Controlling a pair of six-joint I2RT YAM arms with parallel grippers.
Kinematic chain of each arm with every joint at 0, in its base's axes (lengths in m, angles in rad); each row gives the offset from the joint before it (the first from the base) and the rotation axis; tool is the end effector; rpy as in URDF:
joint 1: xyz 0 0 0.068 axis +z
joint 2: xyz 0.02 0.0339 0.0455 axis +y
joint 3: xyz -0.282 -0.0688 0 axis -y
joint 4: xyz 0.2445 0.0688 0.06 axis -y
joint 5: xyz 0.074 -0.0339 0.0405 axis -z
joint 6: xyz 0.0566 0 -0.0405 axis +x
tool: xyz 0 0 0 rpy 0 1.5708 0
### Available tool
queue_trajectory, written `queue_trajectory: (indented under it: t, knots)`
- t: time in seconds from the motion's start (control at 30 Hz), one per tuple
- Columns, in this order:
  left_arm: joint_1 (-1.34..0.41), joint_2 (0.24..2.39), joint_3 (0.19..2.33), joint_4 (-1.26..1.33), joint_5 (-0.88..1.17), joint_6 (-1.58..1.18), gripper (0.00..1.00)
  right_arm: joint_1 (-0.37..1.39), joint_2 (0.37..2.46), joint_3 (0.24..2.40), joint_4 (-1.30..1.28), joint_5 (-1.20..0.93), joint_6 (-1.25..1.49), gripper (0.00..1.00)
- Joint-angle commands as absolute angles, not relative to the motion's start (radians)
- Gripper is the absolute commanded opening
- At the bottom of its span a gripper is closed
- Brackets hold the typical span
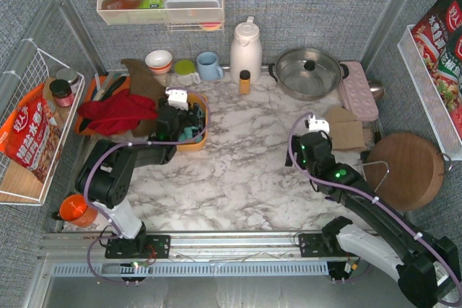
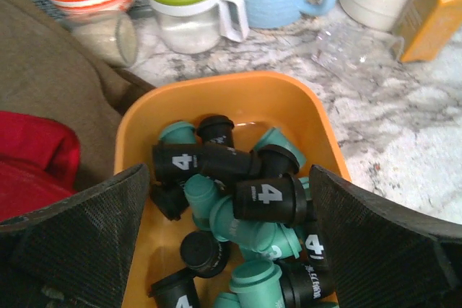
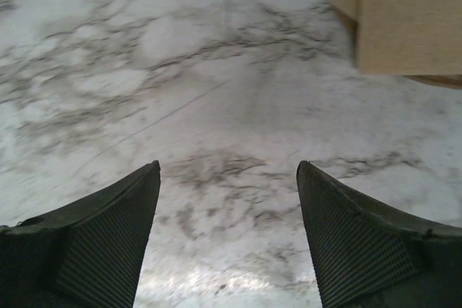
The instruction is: Mix the coffee capsules in the storage basket
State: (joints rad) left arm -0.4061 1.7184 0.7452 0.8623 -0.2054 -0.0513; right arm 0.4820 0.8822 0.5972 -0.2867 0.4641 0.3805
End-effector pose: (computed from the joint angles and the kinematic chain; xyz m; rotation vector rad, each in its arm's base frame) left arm 0.3511 -0.1384 0.2097 0.1436 1.6761 -0.1717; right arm 0.1864 0.0689 0.2527 0.1607 2.0697 0.0277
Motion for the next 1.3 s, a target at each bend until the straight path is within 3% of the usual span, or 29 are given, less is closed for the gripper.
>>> queue_trajectory:
  t: [0.0, 0.03, 0.07, 0.1, 0.27, 0.37, 0.57, 0.7, 0.83, 0.93, 1.1, 1.27]
  knots:
    - [-0.406, 1.675, 0.725, 0.928, -0.331, -0.115, 0.99, 0.47, 0.898, 0.507, -0.112, 0.71, 0.282, 0.86]
    - [-0.406, 1.664, 0.715, 0.94, -0.348, -0.126, 0.99, 0.467, 0.911, 0.478, -0.057, 0.742, 0.247, 0.87]
    - [-0.405, 1.653, 0.705, 0.955, -0.363, -0.133, 0.99, 0.46, 0.924, 0.466, -0.018, 0.774, 0.232, 0.97]
    - [-0.405, 1.642, 0.693, 0.972, -0.378, -0.138, 0.99, 0.45, 0.938, 0.484, -0.031, 0.781, 0.217, 0.99]
    - [-0.406, 1.598, 0.647, 1.077, -0.427, -0.095, 0.99, 0.418, 1.035, 0.374, 0.336, 0.749, 0.007, 0.99]
    - [-0.406, 1.578, 0.626, 1.128, -0.462, -0.03, 0.99, 0.339, 1.145, 0.275, 0.613, 0.658, 0.018, 0.99]
    - [-0.405, 1.527, 0.572, 1.216, -0.501, 0.023, 0.99, 0.267, 1.341, 0.292, 0.873, 0.556, -0.068, 0.99]
    - [-0.409, 1.495, 0.555, 1.221, -0.514, 0.057, 0.99, 0.151, 1.571, 0.234, 1.215, 0.414, -0.021, 0.99]
    - [-0.409, 1.357, 0.467, 1.203, -0.462, 0.042, 0.99, 0.138, 1.518, 0.319, 0.967, 0.347, -0.007, 0.99]
    - [-0.409, 1.226, 0.427, 1.046, -0.452, 0.038, 0.99, 0.122, 1.531, 0.348, 0.938, 0.338, 0.003, 0.99]
    - [-0.408, 1.079, 0.36, 0.746, -0.612, 0.059, 0.99, 0.104, 1.525, 0.377, 0.873, 0.322, 0.023, 0.99]
    - [-0.382, 1.023, 0.162, 0.801, -0.697, -0.013, 0.99, 0.1, 1.526, 0.38, 0.866, 0.316, 0.027, 0.99]
